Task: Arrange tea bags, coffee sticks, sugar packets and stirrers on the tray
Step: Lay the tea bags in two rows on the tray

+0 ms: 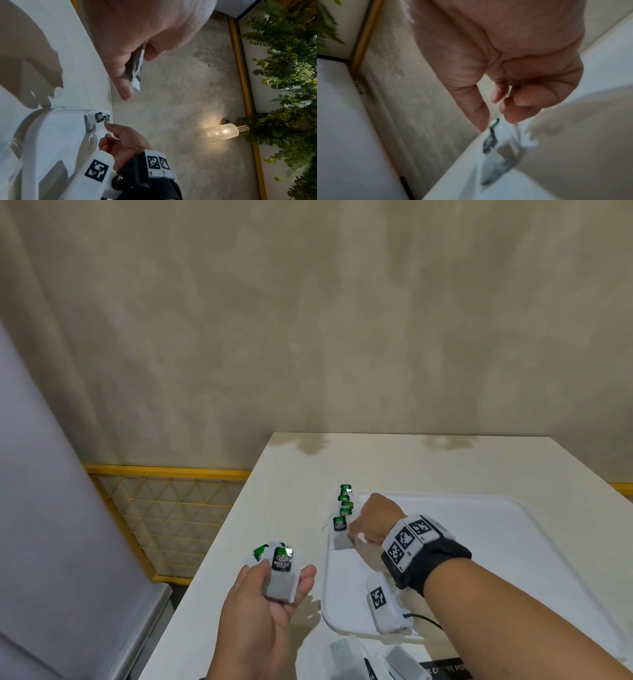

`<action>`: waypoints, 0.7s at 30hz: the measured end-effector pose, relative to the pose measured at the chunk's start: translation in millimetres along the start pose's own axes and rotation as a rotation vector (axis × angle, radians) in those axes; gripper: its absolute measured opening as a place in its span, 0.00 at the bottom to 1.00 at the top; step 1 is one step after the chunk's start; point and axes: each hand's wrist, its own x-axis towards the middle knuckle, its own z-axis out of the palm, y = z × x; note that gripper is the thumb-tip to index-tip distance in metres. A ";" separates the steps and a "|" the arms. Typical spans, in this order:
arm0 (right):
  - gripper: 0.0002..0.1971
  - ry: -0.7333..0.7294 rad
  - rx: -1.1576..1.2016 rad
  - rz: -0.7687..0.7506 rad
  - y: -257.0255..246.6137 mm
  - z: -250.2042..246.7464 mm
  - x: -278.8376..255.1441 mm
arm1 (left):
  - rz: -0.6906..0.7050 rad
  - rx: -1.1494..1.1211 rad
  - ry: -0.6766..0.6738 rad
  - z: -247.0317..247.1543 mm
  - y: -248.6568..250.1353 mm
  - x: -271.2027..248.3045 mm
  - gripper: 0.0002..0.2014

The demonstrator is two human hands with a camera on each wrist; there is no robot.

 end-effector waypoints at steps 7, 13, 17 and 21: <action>0.10 -0.446 0.561 -0.315 -19.4 -10.1 -66.7 | 0.113 0.183 -0.065 5.8 -5.8 13.1 0.10; 0.18 -0.430 0.623 -0.342 -23.0 -7.7 -92.7 | 0.267 0.173 0.016 14.9 -10.9 11.6 0.11; 0.24 -0.324 0.628 -0.353 -23.1 -3.7 -103.2 | 0.301 0.150 0.035 18.0 -11.3 9.3 0.12; 0.19 -0.128 0.632 -0.393 -23.0 3.4 -104.9 | 0.285 0.143 0.014 22.3 -11.9 4.5 0.12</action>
